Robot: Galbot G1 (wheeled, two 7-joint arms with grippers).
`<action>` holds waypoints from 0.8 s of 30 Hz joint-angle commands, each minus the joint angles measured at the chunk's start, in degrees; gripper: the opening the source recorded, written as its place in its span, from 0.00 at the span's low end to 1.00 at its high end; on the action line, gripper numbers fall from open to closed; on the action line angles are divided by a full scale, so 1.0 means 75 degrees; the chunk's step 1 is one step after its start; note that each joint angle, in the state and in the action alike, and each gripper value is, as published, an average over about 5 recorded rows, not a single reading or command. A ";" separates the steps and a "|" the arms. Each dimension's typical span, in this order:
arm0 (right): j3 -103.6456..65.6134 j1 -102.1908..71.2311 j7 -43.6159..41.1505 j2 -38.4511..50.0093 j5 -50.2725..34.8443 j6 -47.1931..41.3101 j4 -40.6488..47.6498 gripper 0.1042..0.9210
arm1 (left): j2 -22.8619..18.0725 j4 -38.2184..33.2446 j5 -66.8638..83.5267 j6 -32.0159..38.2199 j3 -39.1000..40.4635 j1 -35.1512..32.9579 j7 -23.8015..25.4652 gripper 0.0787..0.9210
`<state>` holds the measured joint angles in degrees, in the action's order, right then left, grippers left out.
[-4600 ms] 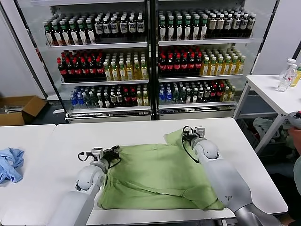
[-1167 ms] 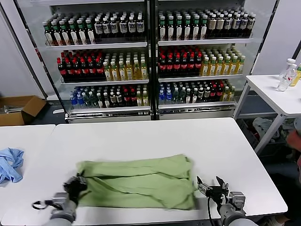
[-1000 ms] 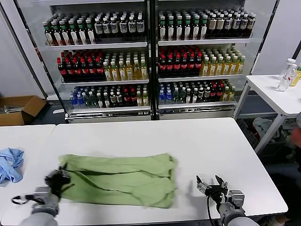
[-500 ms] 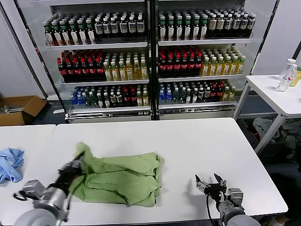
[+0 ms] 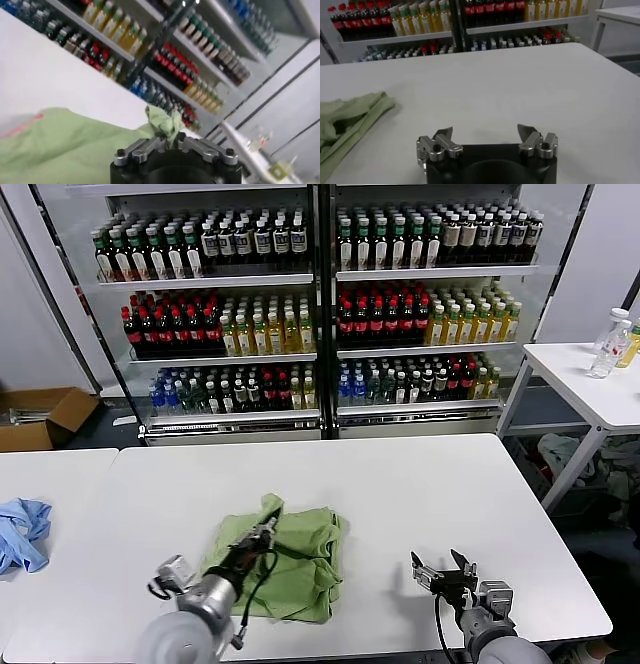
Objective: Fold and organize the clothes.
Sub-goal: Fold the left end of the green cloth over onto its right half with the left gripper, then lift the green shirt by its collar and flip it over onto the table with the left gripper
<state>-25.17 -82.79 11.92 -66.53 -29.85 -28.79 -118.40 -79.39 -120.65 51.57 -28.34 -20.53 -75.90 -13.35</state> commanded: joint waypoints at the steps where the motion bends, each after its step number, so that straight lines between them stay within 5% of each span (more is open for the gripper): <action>1: 0.0008 0.0056 -0.0008 -0.0044 -0.0016 0.0005 0.0039 0.88 | -0.0071 0.0143 -0.1247 0.0130 0.1739 0.0334 -0.0167 0.23; 9: -0.0034 0.0068 -0.0011 -0.0124 -0.0015 0.0014 0.0120 0.88 | -0.0078 -0.0419 -0.1349 0.0298 0.1088 -0.0162 -0.0140 0.49; 15: -0.0020 0.0141 -0.0024 -0.0177 0.0005 0.0036 0.0180 0.88 | 0.0785 0.0390 -0.3466 0.0989 -0.0783 -0.0502 -0.0167 0.71; 24: 0.0058 0.0210 -0.0044 -0.0190 0.0134 0.0125 0.0343 0.88 | 0.1652 0.1215 -0.2949 0.0773 -0.1939 -0.0908 0.0338 0.88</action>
<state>-24.82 -81.32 11.60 -67.92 -29.09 -28.03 -116.25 -74.01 -117.57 33.86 -23.40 -23.44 -79.78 -13.45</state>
